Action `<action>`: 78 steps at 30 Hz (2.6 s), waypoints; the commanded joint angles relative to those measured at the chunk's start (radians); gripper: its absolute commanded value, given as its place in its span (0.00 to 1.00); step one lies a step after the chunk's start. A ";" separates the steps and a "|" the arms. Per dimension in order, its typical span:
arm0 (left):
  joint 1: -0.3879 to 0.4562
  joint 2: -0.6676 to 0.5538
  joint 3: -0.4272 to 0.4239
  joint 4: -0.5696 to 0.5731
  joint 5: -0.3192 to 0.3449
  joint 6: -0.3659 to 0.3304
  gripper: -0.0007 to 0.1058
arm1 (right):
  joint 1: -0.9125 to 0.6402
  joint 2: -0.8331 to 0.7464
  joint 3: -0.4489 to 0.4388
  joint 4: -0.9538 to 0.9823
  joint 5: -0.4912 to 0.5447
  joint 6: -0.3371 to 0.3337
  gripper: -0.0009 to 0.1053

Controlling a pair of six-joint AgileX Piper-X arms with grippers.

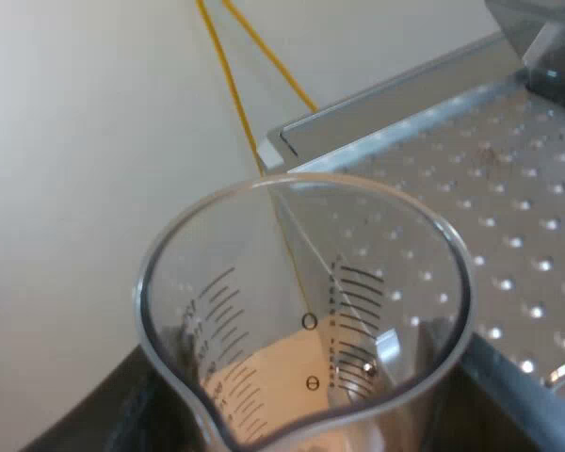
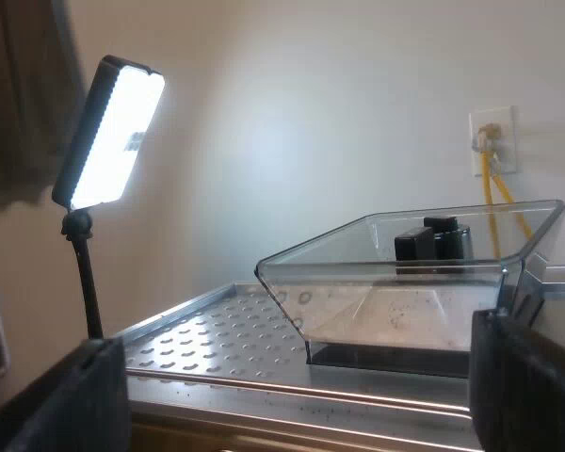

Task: Pour the beans into the coffee machine

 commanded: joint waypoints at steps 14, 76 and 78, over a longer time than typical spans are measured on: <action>-0.079 0.216 -0.298 0.146 -0.088 -0.009 0.27 | 0.001 -0.002 -0.004 -0.014 0.002 -0.003 0.74; -0.395 0.731 -0.779 0.038 -0.543 0.869 0.27 | 0.001 -0.002 -0.004 0.025 0.002 -0.003 0.74; -0.395 0.741 -0.779 0.018 -0.543 0.918 0.27 | 0.001 -0.002 -0.004 0.025 0.002 -0.003 0.74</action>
